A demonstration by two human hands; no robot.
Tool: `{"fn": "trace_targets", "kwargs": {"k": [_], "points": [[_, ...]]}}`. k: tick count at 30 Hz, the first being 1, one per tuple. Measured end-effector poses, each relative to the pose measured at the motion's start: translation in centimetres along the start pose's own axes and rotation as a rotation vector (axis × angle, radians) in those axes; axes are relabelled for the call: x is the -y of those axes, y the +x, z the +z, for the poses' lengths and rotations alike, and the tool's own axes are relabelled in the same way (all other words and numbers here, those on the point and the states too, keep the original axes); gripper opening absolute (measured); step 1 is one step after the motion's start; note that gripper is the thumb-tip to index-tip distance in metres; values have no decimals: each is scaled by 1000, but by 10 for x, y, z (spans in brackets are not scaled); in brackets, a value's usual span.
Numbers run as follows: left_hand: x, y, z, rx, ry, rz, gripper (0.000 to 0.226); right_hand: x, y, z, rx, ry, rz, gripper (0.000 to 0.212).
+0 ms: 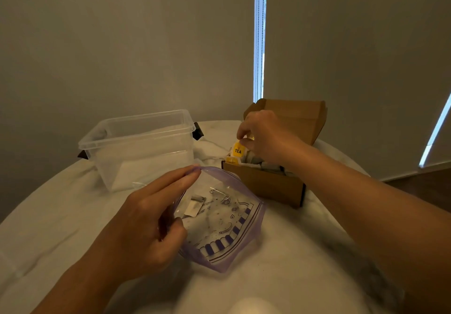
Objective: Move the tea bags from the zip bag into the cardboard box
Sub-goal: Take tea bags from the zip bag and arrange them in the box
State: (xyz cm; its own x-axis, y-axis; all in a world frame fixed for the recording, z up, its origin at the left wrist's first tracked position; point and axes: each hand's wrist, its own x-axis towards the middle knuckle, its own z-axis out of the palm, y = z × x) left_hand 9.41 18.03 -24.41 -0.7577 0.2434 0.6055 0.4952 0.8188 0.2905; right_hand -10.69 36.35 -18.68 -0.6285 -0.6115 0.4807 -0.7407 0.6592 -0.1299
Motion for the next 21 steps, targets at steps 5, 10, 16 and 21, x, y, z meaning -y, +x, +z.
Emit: {"fn": "trace_targets", "kwargs": {"k": [5,10,16,21], "points": [[2,-1,-5,-24,6,-29,65,18,-38,-16,-173,135,-51,19],[0,1,-7,4,52,-23,65,59,-97,-30,-112,494,-20,19],[-2,3,-6,24,125,-3,67,96,-122,-13,130,473,-61,26],[-4,2,-5,6,161,6,67,105,-101,15,318,282,-12,31]]}}
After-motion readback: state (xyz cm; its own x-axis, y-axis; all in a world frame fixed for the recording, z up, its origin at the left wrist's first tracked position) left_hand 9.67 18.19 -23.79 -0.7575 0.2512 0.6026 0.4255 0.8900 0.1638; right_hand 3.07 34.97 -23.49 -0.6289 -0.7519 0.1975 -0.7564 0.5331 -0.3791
